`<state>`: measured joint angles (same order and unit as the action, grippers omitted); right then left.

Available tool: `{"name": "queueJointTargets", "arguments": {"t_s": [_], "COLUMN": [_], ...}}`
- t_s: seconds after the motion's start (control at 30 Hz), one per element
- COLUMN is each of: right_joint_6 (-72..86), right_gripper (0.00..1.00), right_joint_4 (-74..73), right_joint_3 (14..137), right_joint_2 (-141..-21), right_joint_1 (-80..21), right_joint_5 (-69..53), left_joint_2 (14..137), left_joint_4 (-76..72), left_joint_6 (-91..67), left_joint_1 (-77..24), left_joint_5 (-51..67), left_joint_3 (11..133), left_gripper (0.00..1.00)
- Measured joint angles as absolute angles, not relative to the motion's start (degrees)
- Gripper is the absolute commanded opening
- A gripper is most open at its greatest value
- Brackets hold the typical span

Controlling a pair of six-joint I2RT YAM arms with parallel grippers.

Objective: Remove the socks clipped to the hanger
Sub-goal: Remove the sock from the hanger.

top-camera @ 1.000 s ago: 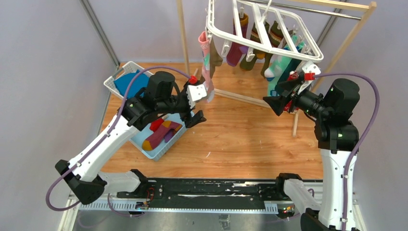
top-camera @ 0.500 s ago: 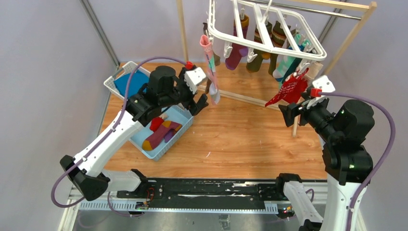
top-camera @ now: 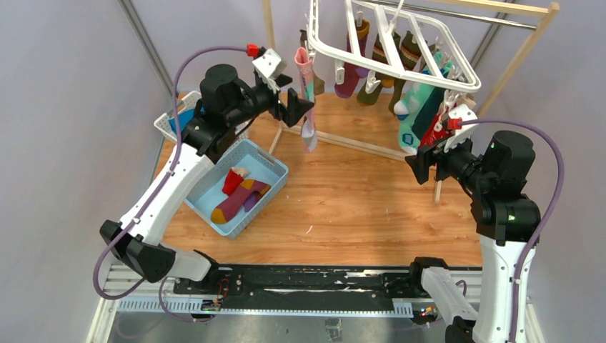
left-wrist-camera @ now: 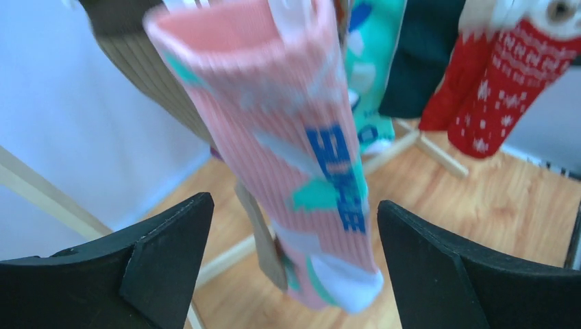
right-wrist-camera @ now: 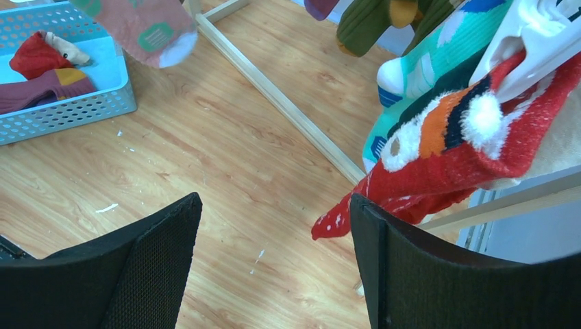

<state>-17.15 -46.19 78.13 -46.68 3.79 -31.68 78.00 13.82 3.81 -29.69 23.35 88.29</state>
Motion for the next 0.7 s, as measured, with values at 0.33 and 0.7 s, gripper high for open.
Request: {"name": "queueJointTargets", "arguments": {"t_s": [0.33, 0.7], "right_joint_6": [-17.2, -17.2], "right_gripper": [0.79, 0.77], "right_joint_4": [-46.2, -47.1], "right_joint_3": [77.8, 79.1], "right_joint_2": [-46.0, -48.3], "right_joint_1": [3.8, 3.8], "right_joint_5": [-33.1, -39.2], "left_joint_2": [85.2, 79.7], "left_joint_4": [4.3, 0.6], "left_joint_6": [-3.4, -8.0], "left_joint_1": [-29.4, -29.6], "left_joint_5": [27.2, 33.3], "left_joint_3": [94.2, 88.3], "left_gripper": [0.35, 0.17]}}
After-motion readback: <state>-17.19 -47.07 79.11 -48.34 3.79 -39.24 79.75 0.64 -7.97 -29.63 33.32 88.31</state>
